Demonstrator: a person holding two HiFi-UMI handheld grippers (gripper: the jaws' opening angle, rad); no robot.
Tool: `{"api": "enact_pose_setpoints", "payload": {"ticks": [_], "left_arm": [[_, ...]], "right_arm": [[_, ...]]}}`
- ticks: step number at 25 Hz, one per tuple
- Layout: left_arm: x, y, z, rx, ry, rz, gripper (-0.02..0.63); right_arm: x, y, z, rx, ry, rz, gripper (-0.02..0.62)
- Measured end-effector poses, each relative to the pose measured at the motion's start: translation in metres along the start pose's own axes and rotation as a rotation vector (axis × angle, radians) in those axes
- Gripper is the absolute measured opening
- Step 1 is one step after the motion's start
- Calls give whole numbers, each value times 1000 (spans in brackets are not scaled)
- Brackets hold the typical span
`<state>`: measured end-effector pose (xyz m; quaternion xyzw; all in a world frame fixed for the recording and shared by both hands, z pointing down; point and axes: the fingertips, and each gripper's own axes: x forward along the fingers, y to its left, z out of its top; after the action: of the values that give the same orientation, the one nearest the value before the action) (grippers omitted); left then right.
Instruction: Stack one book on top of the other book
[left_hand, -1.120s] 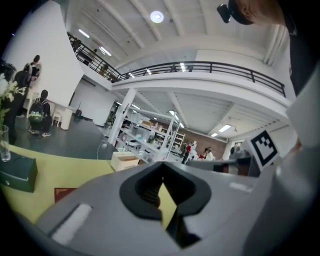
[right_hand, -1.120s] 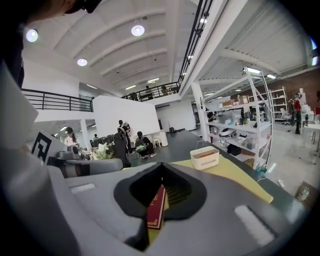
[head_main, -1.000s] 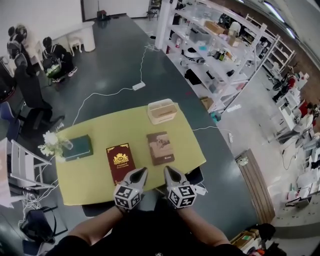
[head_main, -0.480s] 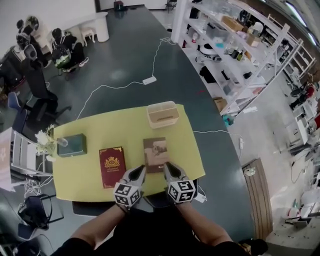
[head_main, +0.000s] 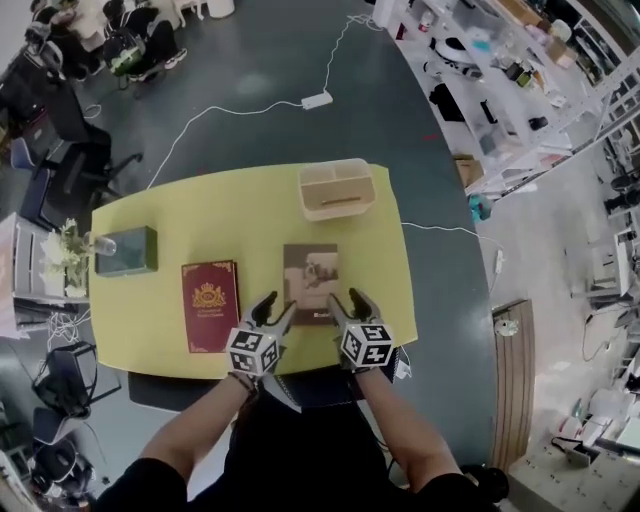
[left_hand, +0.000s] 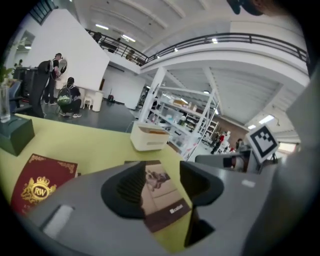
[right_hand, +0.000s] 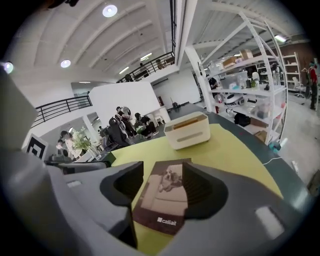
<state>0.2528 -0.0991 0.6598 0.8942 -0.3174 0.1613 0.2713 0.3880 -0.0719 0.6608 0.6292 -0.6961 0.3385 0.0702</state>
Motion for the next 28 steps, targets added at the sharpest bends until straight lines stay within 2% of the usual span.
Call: {"api": "enact_pose_setpoints", "payload": {"ticks": [6, 12, 23, 28], "left_arm": [[51, 38, -46, -37, 97, 48, 241], [79, 66, -85, -101, 170, 84, 241], [97, 76, -116, -152, 192, 116, 250], [99, 71, -116, -169, 203, 124, 218]], "right_arm": [[50, -38, -44, 19, 89, -7, 255], [84, -51, -85, 40, 167, -2, 255], [107, -52, -115, 92, 209, 23, 255], [107, -51, -116, 110, 207, 29, 238]]}}
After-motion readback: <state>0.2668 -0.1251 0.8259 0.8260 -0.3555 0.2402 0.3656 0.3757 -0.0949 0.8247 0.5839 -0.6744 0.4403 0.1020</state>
